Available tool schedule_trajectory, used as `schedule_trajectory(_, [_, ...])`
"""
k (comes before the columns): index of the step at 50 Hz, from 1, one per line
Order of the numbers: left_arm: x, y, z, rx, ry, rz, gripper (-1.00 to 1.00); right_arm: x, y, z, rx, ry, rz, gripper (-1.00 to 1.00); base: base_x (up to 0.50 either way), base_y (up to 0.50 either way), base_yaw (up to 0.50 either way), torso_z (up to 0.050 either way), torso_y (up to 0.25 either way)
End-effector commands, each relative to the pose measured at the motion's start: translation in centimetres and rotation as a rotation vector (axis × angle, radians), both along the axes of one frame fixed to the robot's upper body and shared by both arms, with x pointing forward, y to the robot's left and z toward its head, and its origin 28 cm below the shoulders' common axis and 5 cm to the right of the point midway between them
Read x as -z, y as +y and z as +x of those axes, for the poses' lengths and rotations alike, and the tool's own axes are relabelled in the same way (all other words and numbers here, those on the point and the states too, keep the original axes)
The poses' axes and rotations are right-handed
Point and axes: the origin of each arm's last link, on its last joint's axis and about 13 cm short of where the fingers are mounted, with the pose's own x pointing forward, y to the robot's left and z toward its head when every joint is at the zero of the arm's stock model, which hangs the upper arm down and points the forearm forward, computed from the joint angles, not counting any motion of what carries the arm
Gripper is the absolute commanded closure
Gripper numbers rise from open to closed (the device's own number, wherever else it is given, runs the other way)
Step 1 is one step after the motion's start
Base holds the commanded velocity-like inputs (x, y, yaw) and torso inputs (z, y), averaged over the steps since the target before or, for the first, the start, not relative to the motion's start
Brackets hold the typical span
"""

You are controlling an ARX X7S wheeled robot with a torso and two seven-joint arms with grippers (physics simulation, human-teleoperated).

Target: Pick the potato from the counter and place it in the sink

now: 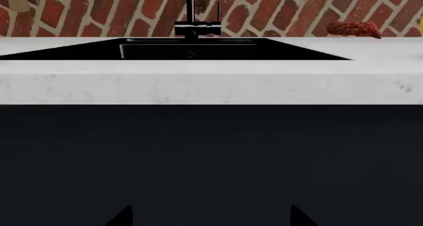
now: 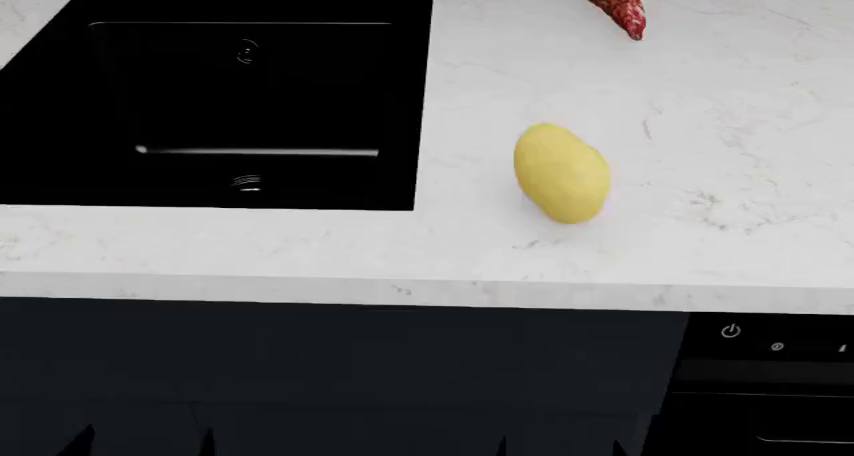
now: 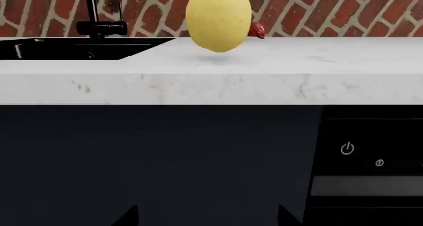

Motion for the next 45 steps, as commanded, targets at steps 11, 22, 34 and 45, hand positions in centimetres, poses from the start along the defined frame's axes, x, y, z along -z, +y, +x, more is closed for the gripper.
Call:
schedule_trajectory(11, [0.1,0.0,0.2,0.002,-0.001,-0.012,-1.00,-0.1,0.0,-0.1,0.007,-0.001,-0.004,-1.00,0.00,0.00,0.00,0.000,0.000])
schedule_trajectory(22, [0.0,0.0,0.0,0.006,0.003,-0.032,-1.00,-0.3,0.1,-0.2,0.003,-0.002,-0.003,-1.00,0.00,0.00,0.00,0.000,0.000])
schedule_trajectory(34, [-0.4,0.1,-0.1,-0.012,-0.003,-0.010,-1.00,-0.7,0.2,-0.3,-0.001,-0.018,0.005,-1.00,0.00,0.00,0.00,0.000,0.000])
schedule_trajectory(45, [-3.7,0.4,-0.4,-0.027,-0.069,0.017,-1.00,-3.6,0.1,-0.7,-0.009,-0.098,0.008,-1.00,0.00,0.00,0.00,0.000,0.000])
